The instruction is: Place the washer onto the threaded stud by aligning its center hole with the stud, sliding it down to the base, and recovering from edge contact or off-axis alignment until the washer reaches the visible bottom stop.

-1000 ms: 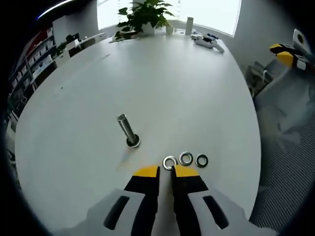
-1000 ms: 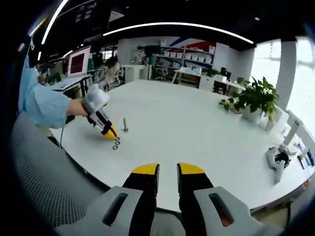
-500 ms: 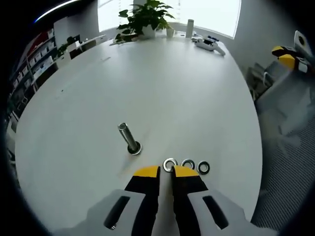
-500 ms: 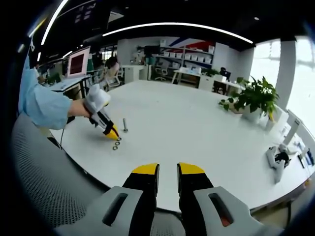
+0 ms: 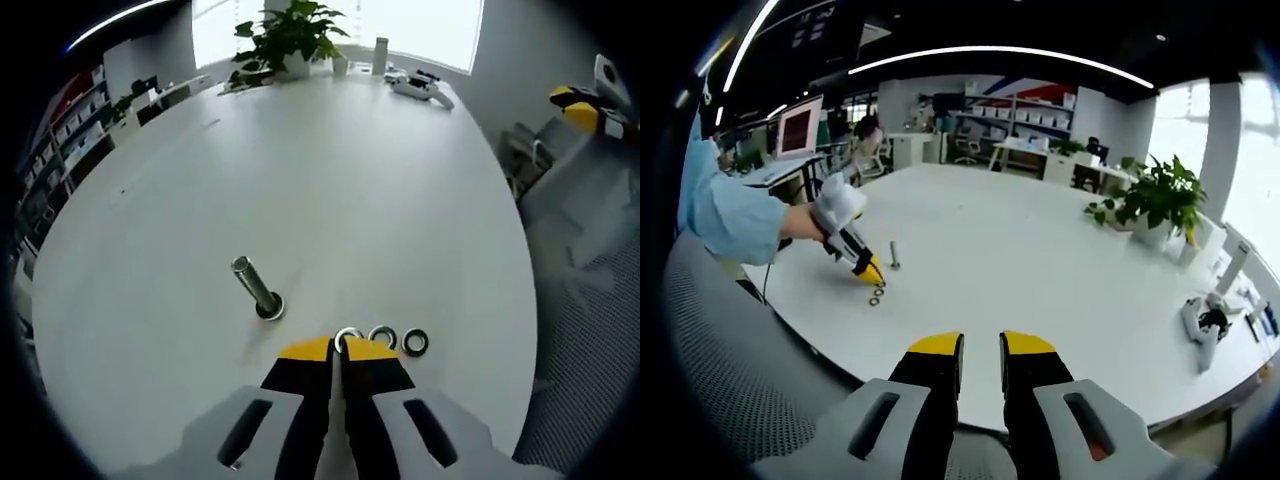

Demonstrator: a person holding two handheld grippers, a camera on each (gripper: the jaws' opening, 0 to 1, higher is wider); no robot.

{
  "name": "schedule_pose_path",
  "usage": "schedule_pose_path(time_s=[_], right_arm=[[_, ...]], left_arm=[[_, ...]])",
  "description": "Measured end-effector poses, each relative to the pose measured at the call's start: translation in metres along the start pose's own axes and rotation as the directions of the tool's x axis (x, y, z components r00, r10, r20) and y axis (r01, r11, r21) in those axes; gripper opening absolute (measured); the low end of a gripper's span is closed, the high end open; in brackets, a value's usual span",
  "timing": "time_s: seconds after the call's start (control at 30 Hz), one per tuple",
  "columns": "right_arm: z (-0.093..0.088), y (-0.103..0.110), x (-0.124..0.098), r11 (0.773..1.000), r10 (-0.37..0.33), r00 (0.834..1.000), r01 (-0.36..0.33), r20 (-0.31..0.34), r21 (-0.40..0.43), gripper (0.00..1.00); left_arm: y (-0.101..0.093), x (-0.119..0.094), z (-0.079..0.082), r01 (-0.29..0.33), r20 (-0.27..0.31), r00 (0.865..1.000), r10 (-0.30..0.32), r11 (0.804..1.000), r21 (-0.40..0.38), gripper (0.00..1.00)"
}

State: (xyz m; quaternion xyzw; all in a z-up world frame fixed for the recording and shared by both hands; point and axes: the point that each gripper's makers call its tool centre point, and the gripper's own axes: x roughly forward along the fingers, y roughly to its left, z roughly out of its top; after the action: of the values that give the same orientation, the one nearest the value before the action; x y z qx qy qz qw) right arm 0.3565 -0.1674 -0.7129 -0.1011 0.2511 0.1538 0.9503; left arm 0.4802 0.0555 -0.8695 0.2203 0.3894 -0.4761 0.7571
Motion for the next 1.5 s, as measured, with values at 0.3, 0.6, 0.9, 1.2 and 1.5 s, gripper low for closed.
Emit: schedule_pose_path(time_s=[0.3, 0.6, 0.9, 1.2, 1.5], right_arm=[[0.001, 0.000, 0.000, 1.000, 0.003, 1.000, -0.003, 0.007, 0.001, 0.17], [0.002, 0.001, 0.000, 1.000, 0.006, 1.000, -0.006, 0.012, 0.000, 0.17], [0.003, 0.001, 0.000, 1.000, 0.005, 1.000, -0.005, 0.015, 0.002, 0.17], [0.003, 0.001, 0.000, 1.000, 0.003, 1.000, -0.003, 0.013, 0.004, 0.17], [0.003, 0.001, 0.000, 1.000, 0.003, 1.000, -0.003, 0.012, 0.005, 0.17]], left_arm=[[0.002, -0.007, 0.002, -0.003, 0.001, 1.000, 0.003, 1.000, 0.001, 0.00], [0.003, -0.009, 0.005, 0.010, -0.002, 1.000, -0.010, 1.000, -0.009, 0.00], [-0.002, -0.004, -0.005, 0.042, -0.041, 0.998, -0.042, 0.999, -0.001, 0.10], [0.005, 0.003, -0.003, -0.008, -0.039, 0.999, 0.011, 0.996, 0.093, 0.01], [0.007, 0.005, -0.001, -0.032, -0.029, 0.999, 0.036, 0.994, 0.104, 0.00]])
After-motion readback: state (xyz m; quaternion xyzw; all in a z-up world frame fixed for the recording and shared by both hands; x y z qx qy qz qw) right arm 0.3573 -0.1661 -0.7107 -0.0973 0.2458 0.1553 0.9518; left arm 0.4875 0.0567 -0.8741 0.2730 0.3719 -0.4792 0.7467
